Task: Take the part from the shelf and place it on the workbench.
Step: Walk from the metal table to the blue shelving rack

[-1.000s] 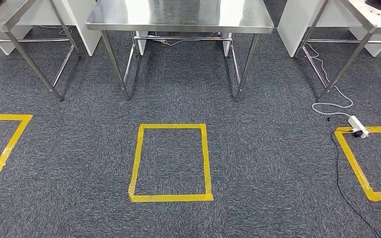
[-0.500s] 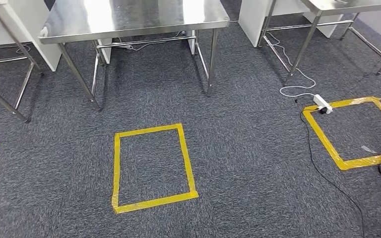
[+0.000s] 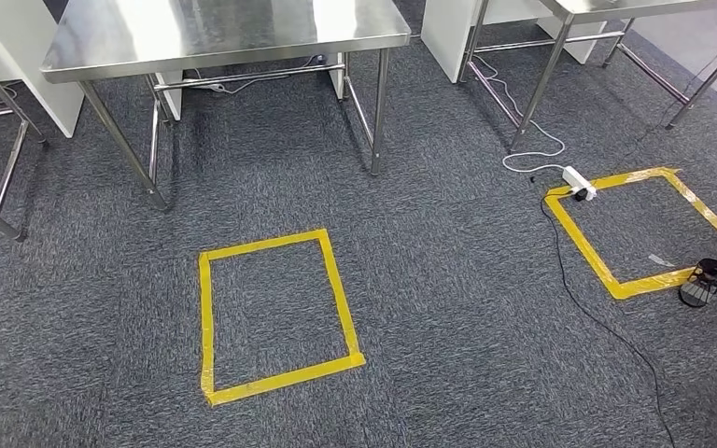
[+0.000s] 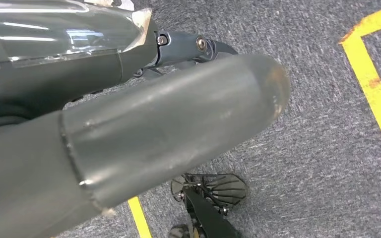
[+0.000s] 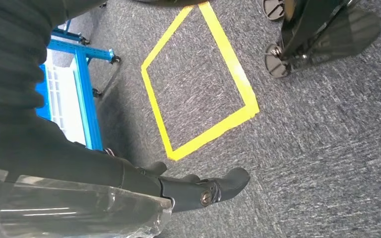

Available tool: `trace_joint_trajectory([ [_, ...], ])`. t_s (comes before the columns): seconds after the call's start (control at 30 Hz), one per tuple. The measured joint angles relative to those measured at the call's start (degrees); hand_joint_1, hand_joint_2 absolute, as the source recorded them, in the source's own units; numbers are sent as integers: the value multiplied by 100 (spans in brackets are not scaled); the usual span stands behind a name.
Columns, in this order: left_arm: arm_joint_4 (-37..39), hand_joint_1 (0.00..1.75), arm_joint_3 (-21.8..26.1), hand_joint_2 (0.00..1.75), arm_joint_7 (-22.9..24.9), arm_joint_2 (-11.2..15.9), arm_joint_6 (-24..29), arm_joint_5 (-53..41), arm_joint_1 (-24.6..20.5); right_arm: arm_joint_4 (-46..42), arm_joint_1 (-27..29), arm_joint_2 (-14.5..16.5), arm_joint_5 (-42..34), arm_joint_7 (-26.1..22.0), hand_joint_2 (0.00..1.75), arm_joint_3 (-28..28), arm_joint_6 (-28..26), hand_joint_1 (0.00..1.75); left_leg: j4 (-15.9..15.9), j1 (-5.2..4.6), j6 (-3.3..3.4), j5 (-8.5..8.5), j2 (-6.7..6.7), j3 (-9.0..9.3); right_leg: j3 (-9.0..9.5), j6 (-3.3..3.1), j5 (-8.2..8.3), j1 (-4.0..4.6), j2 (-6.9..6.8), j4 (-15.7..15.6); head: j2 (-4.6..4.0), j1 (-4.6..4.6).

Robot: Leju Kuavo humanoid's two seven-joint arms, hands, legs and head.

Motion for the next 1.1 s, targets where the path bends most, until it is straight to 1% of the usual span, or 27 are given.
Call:
trace_joint_trajectory([
  [0.03,-1,0,1,0,-2,-2,0,0,-2,0,-3,1,0,-4,175,1,1,0,6,-12,-23,-1,9,2,182,-8,101,9,-19,-344,0,-5],
  [0.07,-1,0,1,0,-5,-1,0,0,-4,0,-3,3,0,-8,175,1,1,0,11,-25,-51,1,14,2,277,-30,157,21,-33,-553,0,-12],
  [0.13,-1,0,2,0,-8,1,0,0,-9,0,3,8,-1,-11,175,2,1,0,12,-28,-116,11,19,0,283,-93,195,47,-27,-632,0,-22],
  [0.17,0,0,2,0,-8,3,1,0,-10,0,6,14,-2,-12,175,2,1,0,29,-14,-149,-5,8,-10,289,-129,213,21,-26,-644,0,-22],
  [0.2,0,0,2,0,-8,3,1,-1,-10,-1,6,19,-3,-13,175,3,1,0,98,2,-183,-75,-13,-43,299,-175,237,-3,-24,-657,0,-24],
  [0.23,0,0,2,0,-8,3,1,-7,-8,-1,5,22,-4,-15,175,4,0,0,264,15,-217,-212,-38,-116,303,-227,264,-31,-25,-671,0,-35],
  [0.27,0,0,2,0,-8,3,2,-13,-7,-2,3,28,-4,-18,175,5,0,0,533,29,-247,-403,-65,-233,303,-265,286,-50,-26,-675,0,-43],
  [0.33,0,0,3,0,-8,2,2,-24,-2,-2,8,34,-5,-21,175,9,-1,0,1312,40,-299,-813,-93,-563,262,-305,309,-43,-26,-668,0,-57],
  [0.37,0,0,4,0,-8,4,2,-24,1,-2,14,39,-5,-22,175,11,-1,0,1600,49,-321,-907,-99,-680,249,-308,314,-41,-25,-663,0,-57],
  [0.4,0,0,4,0,-8,7,2,-24,4,-2,21,45,-6,-22,175,12,-1,0,1715,62,-339,-897,-102,-718,241,-310,318,-43,-23,-656,0,-59],
  [0.43,0,0,4,0,-8,10,2,-24,5,-1,26,50,-6,-22,175,13,-1,0,1574,81,-351,-766,-102,-635,238,-309,319,-46,-18,-645,0,-57],
  [0.5,0,0,4,0,-8,18,2,-25,3,-1,25,61,-6,-22,175,19,-1,0,827,130,-367,-378,-114,-249,229,-289,309,-46,-5,-604,0,-60],
  [0.53,0,0,4,0,-8,21,3,-25,-1,0,18,63,-5,-22,175,25,-1,0,470,142,-366,-247,-131,-77,207,-266,297,-28,3,-564,0,-60],
  [0.57,0,0,4,0,-8,23,4,-26,-2,-1,12,64,-4,-24,175,32,-1,0,243,146,-356,-179,-147,24,179,-233,292,-10,9,-532,0,-55],
  [0.63,0,0,4,0,-8,23,9,-26,-1,0,5,64,-2,-32,175,45,0,0,141,109,-298,-165,-165,35,117,-155,309,19,16,-503,0,-45],
  [0.7,0,0,4,0,-8,19,16,-27,0,-1,8,62,0,-43,175,55,0,0,114,87,-190,-109,-147,5,50,-82,290,11,14,-462,0,-42],
  [0.73,0,0,4,0,-8,18,22,-28,-2,-1,9,62,0,-50,175,60,-1,0,93,84,-138,-76,-134,-9,-18,-73,208,3,11,-338,0,-34],
  [0.77,0,0,5,0,-8,18,27,-30,-3,-1,10,62,0,-58,175,66,-1,0,75,85,-92,-47,-116,-25,-137,-85,61,-4,8,-93,0,-29],
  [0.83,0,0,7,0,-8,24,36,-33,-1,0,12,67,1,-78,175,76,1,0,77,69,-46,-14,-81,-74,-463,-132,-305,-13,6,652,0,-19],
  [0.87,0,0,8,0,-8,26,38,-33,0,1,18,69,1,-87,175,81,1,0,78,60,-33,3,-67,-99,-588,-130,-429,-15,6,972,0,-19],
  [0.9,0,0,9,0,-8,26,40,-33,0,1,25,70,2,-93,175,85,1,0,81,54,-29,18,-59,-120,-621,-108,-470,-15,6,1116,0,-19],
  [0.93,0,0,9,0,-8,26,41,-33,1,1,32,70,4,-98,175,87,0,0,84,50,-34,34,-57,-134,-534,-72,-421,-14,5,1031,0,-18],
  [0.97,0,0,9,0,-8,23,42,-33,2,1,36,68,7,-102,175,90,0,0,85,50,-47,47,-57,-141,-336,-32,-305,-14,3,730,0,-19],
  [1.0,0,0,9,0,-8,20,42,-33,3,1,36,66,11,-105,175,92,1,0,88,50,-65,62,-57,-144,-70,-4,-166,-16,-3,292,0,-16],
  [1.03,0,0,9,0,-8,18,45,-33,3,1,33,64,15,-108,175,94,2,0,97,38,-87,73,-57,-145,150,3,-44,-5,-7,-110,0,-16],
  [1.07,0,0,9,0,-8,16,50,-33,1,1,29,63,19,-112,175,97,4,0,103,26,-112,85,-57,-147,296,-11,44,5,-9,-400,0,-20],
  [1.1,0,0,10,0,-8,16,56,-33,-2,1,27,63,24,-114,175,99,8,0,107,15,-140,99,-56,-151,358,-35,90,17,-11,-549,0,-23],
])
